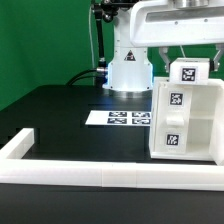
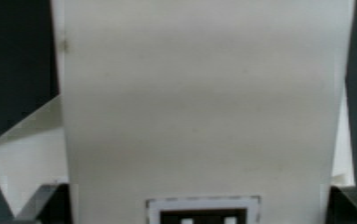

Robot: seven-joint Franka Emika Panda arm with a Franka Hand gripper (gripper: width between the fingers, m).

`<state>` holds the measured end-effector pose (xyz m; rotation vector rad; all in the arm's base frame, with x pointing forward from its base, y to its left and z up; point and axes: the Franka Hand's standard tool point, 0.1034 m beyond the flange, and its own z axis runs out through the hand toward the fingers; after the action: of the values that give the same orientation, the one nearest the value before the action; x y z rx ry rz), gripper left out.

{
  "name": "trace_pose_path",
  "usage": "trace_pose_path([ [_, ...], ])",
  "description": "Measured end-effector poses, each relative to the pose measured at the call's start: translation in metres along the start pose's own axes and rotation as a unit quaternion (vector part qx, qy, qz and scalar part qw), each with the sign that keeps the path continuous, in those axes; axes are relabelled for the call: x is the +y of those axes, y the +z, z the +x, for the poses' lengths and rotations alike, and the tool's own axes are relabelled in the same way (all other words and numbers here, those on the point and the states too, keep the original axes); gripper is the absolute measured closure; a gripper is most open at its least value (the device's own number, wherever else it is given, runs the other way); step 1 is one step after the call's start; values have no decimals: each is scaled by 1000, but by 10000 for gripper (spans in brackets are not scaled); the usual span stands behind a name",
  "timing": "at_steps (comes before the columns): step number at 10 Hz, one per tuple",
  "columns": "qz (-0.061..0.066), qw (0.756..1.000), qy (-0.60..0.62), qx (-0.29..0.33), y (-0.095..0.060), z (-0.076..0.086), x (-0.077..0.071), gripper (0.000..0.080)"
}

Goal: Assemble cabinet

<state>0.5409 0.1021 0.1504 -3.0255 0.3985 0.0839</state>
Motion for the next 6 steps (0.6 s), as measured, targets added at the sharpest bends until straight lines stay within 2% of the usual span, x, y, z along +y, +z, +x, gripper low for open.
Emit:
trace_pose_path([
  [3,2,995,96,-1,0,0,0,249],
  [4,3,986,166,-3,1,-1,1,249],
  [5,9,968,250,-4,2,-1,3,249],
  [6,20,944,328,1,2,0,2,249],
])
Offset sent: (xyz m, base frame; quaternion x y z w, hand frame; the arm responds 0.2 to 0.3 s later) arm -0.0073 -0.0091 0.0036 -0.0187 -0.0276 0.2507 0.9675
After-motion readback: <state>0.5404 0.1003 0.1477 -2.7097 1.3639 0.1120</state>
